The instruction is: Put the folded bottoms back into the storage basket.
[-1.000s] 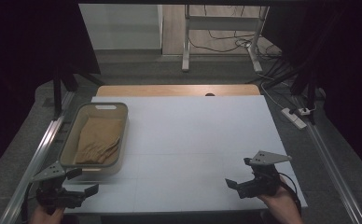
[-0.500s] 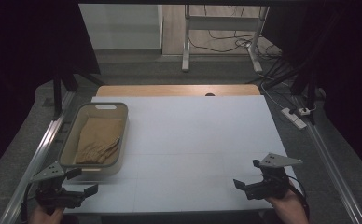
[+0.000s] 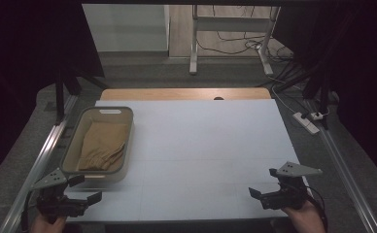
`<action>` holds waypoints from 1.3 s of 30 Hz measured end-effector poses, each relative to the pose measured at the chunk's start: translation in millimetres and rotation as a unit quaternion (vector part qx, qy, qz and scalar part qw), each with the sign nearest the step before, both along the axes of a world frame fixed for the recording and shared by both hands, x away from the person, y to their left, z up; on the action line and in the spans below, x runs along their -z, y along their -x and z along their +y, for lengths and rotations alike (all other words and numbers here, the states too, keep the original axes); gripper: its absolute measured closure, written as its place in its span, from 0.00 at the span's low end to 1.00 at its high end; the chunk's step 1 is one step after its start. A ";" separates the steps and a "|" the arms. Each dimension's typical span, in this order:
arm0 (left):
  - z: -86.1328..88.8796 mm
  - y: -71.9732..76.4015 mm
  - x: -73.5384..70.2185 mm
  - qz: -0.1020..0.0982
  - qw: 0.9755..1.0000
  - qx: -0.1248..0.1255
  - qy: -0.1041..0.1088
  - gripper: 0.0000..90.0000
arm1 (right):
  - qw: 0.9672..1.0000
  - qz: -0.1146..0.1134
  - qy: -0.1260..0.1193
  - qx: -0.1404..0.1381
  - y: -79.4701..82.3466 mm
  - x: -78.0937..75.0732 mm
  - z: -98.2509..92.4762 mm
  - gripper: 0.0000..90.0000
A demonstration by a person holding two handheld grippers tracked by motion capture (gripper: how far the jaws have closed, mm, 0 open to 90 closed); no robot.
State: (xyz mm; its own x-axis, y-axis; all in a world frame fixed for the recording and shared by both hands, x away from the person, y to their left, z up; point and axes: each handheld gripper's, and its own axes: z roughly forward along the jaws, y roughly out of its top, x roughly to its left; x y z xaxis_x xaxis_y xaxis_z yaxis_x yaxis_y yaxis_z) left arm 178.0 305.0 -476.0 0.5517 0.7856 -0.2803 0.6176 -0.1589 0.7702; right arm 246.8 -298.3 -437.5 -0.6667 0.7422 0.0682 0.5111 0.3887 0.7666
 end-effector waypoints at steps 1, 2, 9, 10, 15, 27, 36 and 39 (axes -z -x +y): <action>0.0 0.0 0.0 0.000 1.000 0.000 0.000 0.01 | 1.000 0.000 0.000 0.000 0.2 0.3 -1.0 0.00; 0.0 0.0 0.0 0.000 1.000 0.000 0.000 0.01 | 1.000 0.001 -0.001 0.003 0.8 0.6 -2.1 0.00; 0.4 0.1 0.0 0.000 1.000 -0.001 0.001 0.01 | 1.000 0.002 0.002 0.017 4.1 2.9 -12.3 0.00; 0.3 0.1 0.0 0.000 1.000 -0.001 0.001 0.01 | 1.000 0.002 0.002 0.020 4.5 3.0 -13.7 0.00; 0.6 0.3 0.0 0.000 1.000 -0.002 0.002 0.00 | 1.000 0.001 -0.002 0.029 6.6 2.6 -20.2 0.00; 0.7 0.5 -0.2 -0.002 1.000 -0.005 0.002 0.00 | 0.999 0.005 -0.003 0.044 10.8 3.1 -29.4 0.00; 0.4 0.4 -0.4 -0.004 1.000 -0.005 0.002 0.00 | 0.998 0.005 -0.001 0.055 15.2 2.7 -36.0 0.00; 0.4 0.6 -0.5 -0.004 1.000 -0.006 0.001 0.00 | 0.998 0.004 -0.005 0.061 17.2 2.4 -39.5 0.00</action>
State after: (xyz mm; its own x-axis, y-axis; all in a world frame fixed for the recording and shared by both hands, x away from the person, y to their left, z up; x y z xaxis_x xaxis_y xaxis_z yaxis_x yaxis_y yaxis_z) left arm 177.4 305.5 -475.5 0.5454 0.7909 -0.2774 0.6126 -0.1503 0.7760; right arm 229.6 -337.8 -439.9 -0.5705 0.8174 0.0801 0.5600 0.3158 0.7660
